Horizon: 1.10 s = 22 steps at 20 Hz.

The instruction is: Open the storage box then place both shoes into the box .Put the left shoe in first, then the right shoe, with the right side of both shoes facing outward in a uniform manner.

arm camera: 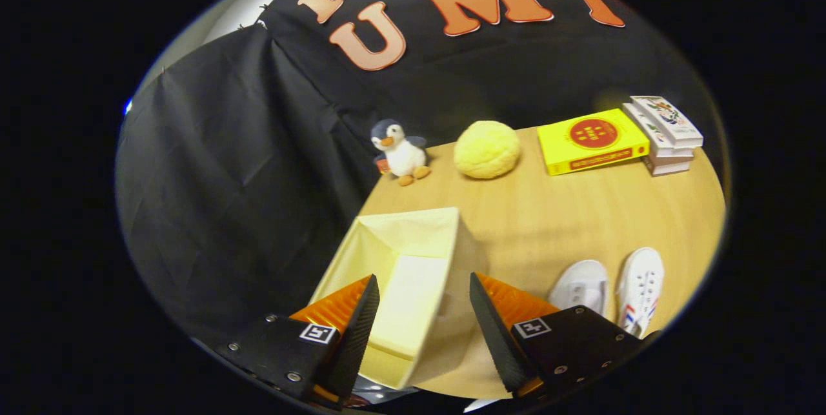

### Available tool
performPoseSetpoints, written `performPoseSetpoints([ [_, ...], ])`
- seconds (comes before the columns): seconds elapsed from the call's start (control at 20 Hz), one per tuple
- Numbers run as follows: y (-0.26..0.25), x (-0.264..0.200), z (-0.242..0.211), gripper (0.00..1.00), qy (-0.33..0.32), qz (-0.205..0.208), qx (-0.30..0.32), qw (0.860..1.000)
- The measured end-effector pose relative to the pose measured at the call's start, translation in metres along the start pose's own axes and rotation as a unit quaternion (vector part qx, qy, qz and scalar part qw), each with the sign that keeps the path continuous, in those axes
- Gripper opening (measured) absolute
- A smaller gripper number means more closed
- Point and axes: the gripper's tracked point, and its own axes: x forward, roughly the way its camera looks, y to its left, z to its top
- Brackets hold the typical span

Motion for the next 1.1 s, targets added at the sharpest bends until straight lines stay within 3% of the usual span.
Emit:
performPoseSetpoints([
  [0.3,-0.107,-0.021,-0.051,0.76,0.033,-0.106,-0.032,0.993],
  [0.6,-0.149,-0.025,-0.111,0.73,0.103,-0.131,-0.071,0.983],
  [0.75,-0.167,-0.019,-0.122,0.65,0.105,-0.153,-0.073,0.98],
  [0.85,-0.181,-0.008,-0.123,0.6,0.096,-0.169,-0.074,0.978],
  [1.05,-0.186,0.018,-0.116,0.28,0.053,-0.165,-0.045,0.984],
  [1.1,-0.187,0.022,-0.115,0.23,0.043,-0.17,-0.049,0.983],
])
